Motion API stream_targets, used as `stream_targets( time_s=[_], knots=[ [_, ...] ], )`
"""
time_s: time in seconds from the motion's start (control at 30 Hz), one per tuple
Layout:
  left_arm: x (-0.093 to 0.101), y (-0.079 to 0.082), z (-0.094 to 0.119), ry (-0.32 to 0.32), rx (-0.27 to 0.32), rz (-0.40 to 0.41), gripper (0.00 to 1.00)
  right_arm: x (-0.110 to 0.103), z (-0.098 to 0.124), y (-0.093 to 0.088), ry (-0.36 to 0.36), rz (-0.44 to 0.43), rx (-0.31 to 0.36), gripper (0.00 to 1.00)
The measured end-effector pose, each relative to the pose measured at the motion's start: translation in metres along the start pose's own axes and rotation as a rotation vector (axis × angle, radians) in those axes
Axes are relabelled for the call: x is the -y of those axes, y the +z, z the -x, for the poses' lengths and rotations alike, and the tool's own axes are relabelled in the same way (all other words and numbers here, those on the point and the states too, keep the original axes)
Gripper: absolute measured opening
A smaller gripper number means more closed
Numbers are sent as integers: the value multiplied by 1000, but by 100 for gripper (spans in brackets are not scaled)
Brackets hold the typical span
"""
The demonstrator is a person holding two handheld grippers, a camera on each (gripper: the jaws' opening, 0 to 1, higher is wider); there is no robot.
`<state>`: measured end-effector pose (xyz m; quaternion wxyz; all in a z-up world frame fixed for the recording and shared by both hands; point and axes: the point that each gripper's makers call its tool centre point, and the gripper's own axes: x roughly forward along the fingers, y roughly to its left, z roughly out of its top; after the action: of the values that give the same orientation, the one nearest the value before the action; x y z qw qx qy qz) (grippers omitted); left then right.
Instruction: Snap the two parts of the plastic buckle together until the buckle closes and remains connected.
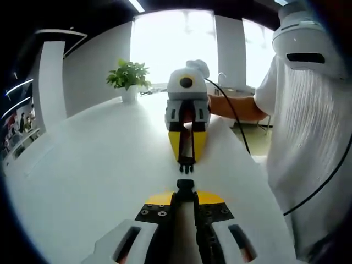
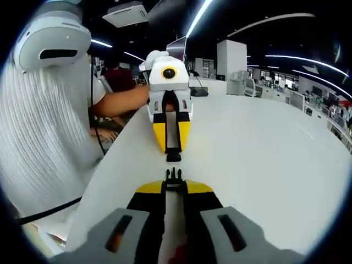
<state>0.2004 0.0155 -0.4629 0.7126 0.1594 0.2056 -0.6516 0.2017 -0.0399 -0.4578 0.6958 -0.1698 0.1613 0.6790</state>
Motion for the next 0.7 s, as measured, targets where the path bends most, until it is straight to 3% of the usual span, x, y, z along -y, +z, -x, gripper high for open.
stream_targets(
  time_s=[0.7],
  knots=[
    [3, 4, -7, -26, 4, -24, 12, -1, -8, 3, 5, 14, 8, 12]
  ],
)
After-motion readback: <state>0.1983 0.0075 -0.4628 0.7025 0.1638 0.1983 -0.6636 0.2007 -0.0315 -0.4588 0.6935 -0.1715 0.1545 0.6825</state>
